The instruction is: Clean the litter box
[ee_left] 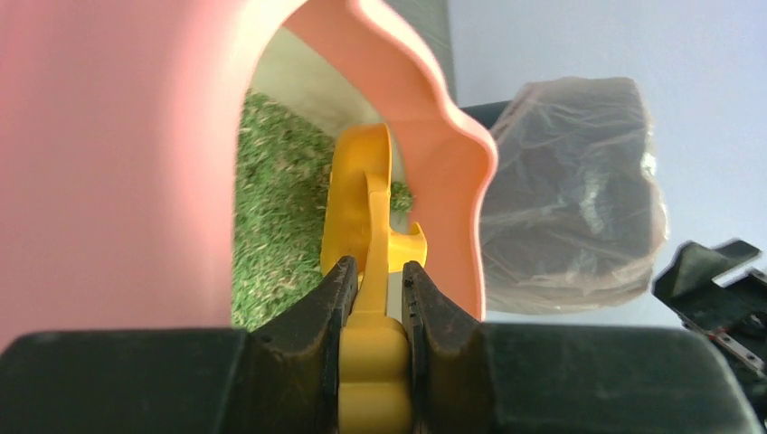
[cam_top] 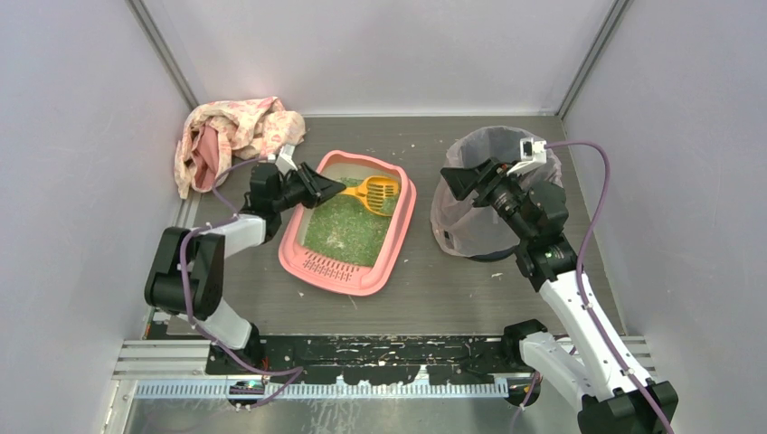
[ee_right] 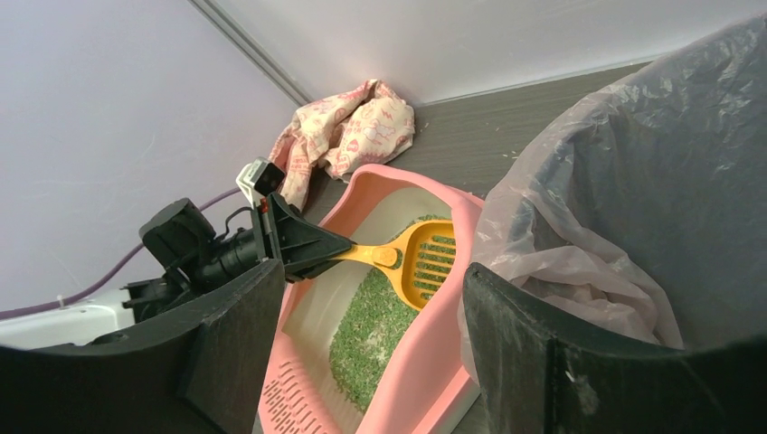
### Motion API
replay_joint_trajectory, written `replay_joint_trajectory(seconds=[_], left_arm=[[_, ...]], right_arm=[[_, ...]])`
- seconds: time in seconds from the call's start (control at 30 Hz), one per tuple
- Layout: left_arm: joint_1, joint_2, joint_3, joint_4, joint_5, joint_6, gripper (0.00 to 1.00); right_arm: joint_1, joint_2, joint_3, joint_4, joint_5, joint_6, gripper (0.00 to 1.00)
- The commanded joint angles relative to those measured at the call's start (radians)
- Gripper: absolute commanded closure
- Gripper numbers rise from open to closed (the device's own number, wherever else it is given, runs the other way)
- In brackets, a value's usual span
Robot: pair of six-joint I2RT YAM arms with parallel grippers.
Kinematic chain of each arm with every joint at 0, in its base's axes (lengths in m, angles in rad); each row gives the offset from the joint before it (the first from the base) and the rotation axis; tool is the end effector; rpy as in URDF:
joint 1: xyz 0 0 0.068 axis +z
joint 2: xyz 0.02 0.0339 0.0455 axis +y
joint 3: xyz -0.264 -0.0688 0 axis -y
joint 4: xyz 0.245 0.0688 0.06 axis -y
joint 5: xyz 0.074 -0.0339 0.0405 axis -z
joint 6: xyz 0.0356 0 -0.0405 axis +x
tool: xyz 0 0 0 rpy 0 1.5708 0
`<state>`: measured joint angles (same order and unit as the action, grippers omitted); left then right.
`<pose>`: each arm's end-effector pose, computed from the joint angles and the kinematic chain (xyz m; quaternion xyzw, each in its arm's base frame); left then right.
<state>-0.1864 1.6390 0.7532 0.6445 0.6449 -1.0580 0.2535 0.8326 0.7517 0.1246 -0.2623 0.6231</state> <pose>0.3291 -0.0838 0.2006 -0.1379 0.7593 -0.5437 0.3301 0.1910 0.0590 0.3535 0.0331 0.6912 0.3858 0.6101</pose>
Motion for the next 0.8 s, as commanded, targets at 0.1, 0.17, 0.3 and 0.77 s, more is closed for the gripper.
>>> replay_joint_trajectory(seconds=[0.1,0.17,0.3,0.77], left_arm=[[0.026,-0.184,0.031,-0.563,-0.249,0.269,1.00],[0.037,-0.208,0.025,-0.562,-0.222,0.264,1.00],[0.039,-0.238,0.003,-0.536,-0.194,0.234,1.00],[0.032,-0.311,0.127,-0.628,-0.280,0.367,1.00]], right_arm=[[0.004,-0.049,0.010,0.006,0.021,-0.031,0.23],[0.004,-0.053,0.006,0.007,0.021,-0.031,0.23],[0.004,-0.054,-0.001,0.007,0.018,-0.030,0.23],[0.004,-0.042,-0.020,0.043,0.001,-0.013,0.23]])
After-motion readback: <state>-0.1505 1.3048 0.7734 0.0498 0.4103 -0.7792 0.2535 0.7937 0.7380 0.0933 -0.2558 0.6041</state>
